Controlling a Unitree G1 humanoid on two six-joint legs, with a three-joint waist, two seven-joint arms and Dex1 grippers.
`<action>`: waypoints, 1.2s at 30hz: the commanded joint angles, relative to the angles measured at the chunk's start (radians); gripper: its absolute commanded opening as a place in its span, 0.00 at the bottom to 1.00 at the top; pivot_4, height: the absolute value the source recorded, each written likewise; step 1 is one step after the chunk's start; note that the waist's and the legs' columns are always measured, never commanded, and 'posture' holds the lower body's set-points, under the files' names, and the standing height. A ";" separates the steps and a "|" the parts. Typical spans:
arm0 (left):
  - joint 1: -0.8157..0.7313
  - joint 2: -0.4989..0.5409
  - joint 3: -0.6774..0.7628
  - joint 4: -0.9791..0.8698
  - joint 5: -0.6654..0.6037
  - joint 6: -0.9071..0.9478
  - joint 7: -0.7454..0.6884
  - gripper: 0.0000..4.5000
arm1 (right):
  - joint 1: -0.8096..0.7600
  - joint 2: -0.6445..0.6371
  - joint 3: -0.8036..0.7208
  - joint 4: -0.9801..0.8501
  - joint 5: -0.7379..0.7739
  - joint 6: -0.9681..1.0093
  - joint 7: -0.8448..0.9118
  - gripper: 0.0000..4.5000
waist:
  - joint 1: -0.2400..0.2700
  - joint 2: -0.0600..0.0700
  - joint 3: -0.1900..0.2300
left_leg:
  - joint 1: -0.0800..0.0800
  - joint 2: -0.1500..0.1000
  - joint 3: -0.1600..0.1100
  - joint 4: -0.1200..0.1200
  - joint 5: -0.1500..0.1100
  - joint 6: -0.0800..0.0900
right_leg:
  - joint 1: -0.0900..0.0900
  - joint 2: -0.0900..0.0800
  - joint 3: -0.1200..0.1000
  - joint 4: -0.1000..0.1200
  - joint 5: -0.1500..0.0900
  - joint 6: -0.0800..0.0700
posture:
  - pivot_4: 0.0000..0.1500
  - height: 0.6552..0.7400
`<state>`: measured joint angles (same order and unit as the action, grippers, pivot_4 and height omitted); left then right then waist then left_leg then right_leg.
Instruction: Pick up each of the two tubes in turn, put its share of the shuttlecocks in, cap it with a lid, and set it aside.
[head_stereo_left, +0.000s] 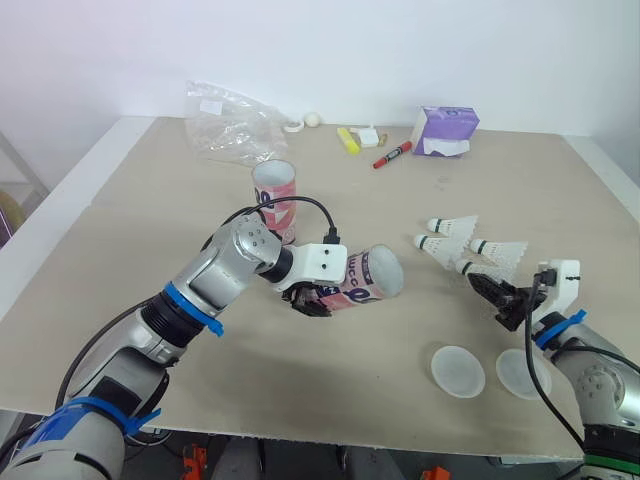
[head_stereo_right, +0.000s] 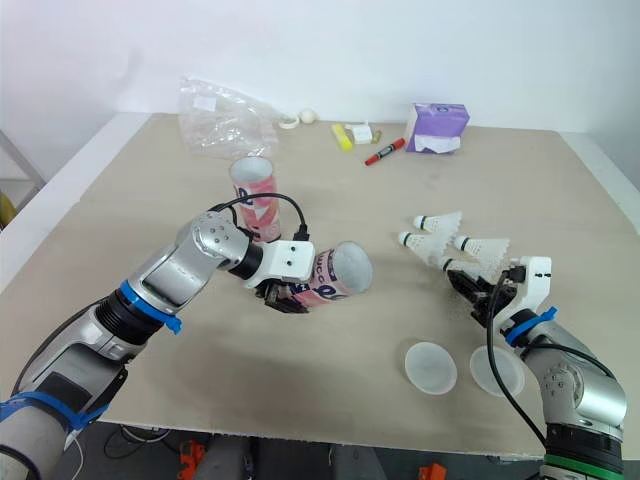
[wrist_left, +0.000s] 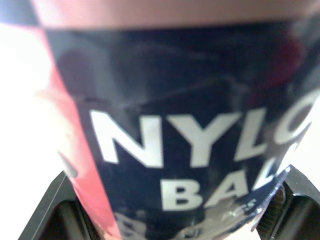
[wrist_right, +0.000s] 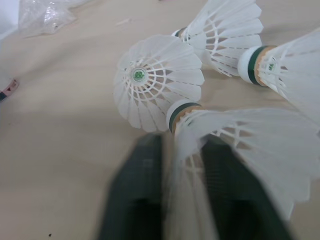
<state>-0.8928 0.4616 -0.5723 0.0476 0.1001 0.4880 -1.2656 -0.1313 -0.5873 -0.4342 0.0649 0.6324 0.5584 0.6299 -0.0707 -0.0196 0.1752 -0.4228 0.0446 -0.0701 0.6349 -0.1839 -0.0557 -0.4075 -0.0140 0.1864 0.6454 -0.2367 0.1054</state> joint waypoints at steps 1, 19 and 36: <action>0.005 0.002 -0.005 0.005 0.025 0.002 0.024 0.75 | -0.003 0.001 -0.027 -0.017 0.017 -0.003 -0.001 0.00 | -0.001 0.000 0.000 | 0.000 0.000 0.000 0.000 0.000 0.000 | 0.000 0.000 0.000 0.000 0.000 0.000 | 1.00 1.00; 0.001 0.002 -0.007 0.023 0.022 -0.018 0.012 0.75 | 0.032 -0.403 -0.083 -0.690 0.097 0.011 0.187 0.00 | -0.006 0.001 0.000 | 0.000 -0.001 0.000 -0.001 0.000 0.001 | 0.000 -0.001 0.000 0.000 -0.001 0.002 | 1.00 1.00; -0.010 -0.009 -0.001 0.048 0.025 -0.029 0.015 0.75 | -0.025 -0.464 0.214 -0.827 -0.054 -0.064 0.240 0.00 | -0.003 -0.009 0.003 | -0.002 -0.009 0.001 -0.001 0.001 0.001 | 0.000 -0.012 -0.002 -0.003 -0.004 0.005 | 1.00 1.00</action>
<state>-0.8983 0.4498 -0.5665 0.0750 0.0953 0.4555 -1.2726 -0.1444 -1.0581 -0.2120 -0.7583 0.5918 0.5161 0.8704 -0.0741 -0.0282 0.1779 -0.4249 0.0349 -0.0695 0.6339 -0.1829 -0.0543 -0.4071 -0.0262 0.1847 0.6424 -0.2403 0.1099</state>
